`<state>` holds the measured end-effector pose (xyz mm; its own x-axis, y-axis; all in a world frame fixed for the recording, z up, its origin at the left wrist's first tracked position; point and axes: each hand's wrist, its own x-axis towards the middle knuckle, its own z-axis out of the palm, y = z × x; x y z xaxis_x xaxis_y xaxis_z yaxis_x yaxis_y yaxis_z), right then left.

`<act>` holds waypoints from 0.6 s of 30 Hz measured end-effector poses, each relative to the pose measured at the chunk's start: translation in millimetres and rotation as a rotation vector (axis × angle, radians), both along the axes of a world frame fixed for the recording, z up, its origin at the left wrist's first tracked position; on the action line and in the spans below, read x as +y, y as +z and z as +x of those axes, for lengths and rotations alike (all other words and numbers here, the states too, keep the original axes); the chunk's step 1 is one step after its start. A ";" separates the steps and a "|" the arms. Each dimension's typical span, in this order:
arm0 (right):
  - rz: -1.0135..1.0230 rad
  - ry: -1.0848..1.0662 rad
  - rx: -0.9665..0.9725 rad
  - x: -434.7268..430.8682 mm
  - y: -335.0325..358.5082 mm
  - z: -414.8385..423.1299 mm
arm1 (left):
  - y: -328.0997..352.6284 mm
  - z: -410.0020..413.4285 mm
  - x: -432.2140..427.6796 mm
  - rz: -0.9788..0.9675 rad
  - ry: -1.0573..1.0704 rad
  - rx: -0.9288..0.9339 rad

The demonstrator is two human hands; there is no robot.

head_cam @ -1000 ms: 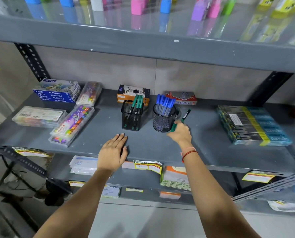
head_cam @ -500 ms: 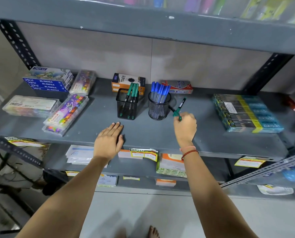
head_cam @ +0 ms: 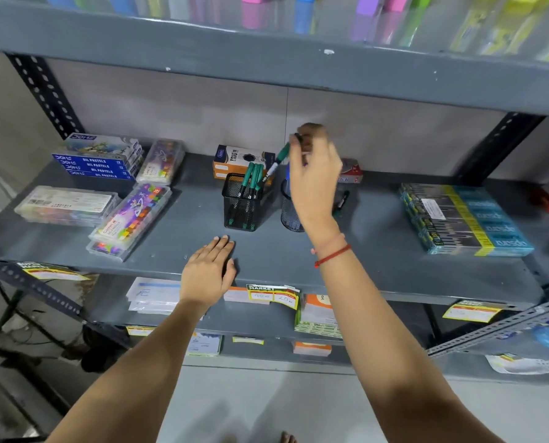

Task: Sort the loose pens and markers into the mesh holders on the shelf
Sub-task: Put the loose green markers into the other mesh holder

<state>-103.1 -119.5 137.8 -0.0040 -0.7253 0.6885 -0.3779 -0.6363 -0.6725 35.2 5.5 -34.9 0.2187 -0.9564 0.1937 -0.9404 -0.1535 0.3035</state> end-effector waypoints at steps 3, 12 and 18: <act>0.054 0.073 0.147 -14.7 -12.0 21.6 | 0.1 -0.2 -0.5 -0.004 -0.003 -0.002; 0.354 0.159 0.418 -27.7 -66.7 46.3 | -0.6 1.9 -2.8 -0.013 -0.012 -0.024; 0.278 -0.038 0.381 -35.7 -65.5 20.7 | -2.7 2.7 -2.9 -0.018 -0.013 -0.026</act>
